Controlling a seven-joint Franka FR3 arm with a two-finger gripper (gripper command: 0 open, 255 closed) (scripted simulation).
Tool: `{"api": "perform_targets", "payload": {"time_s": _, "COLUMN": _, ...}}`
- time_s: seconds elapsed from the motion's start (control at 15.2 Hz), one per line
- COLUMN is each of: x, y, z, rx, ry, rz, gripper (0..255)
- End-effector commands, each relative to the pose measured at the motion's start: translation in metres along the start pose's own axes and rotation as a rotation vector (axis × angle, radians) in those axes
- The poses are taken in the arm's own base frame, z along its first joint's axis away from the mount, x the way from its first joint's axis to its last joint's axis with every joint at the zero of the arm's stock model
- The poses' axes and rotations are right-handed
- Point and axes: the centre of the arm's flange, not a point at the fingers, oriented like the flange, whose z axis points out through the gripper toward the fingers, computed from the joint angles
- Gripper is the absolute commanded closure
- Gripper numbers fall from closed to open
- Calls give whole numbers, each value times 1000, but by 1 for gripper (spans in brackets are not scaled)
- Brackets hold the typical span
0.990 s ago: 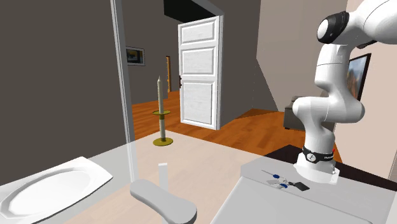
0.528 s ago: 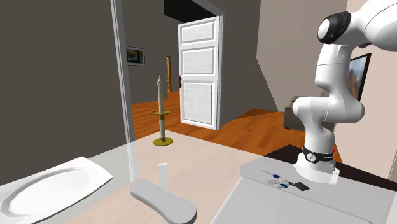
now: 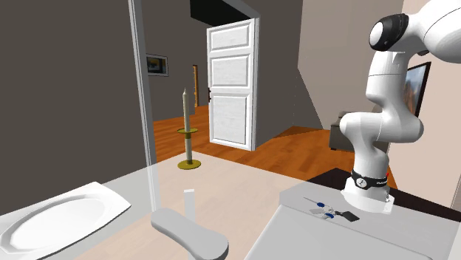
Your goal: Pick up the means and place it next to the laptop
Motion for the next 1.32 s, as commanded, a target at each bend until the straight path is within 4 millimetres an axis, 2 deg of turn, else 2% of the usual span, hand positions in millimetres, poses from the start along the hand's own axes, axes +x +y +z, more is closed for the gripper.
{"api": "perform_targets", "payload": {"time_s": 0.0, "x": 0, "y": 0, "z": 0, "rx": 0, "ry": 0, "rz": 0, "gripper": 255}}
{"api": "perform_targets", "payload": {"time_s": 0.07, "x": 0, "y": 0, "z": 0, "rx": 0, "ry": 0, "rz": 0, "gripper": 255}}
{"api": "perform_targets", "payload": {"time_s": 0.13, "x": 0, "y": 0, "z": 0, "rx": 0, "ry": 0, "rz": 0, "gripper": 0}}
{"api": "perform_targets", "payload": {"time_s": 0.46, "x": 0, "y": 0, "z": 0, "rx": 0, "ry": 0, "rz": 0, "gripper": 0}}
{"api": "perform_targets", "payload": {"time_s": 0.73, "x": 0, "y": 0, "z": -50, "rx": 0, "ry": 0, "rz": 0, "gripper": 0}}
{"api": "perform_targets", "payload": {"time_s": 1.25, "x": 0, "y": 0, "z": -50, "rx": 0, "ry": 0, "rz": 0, "gripper": 0}}
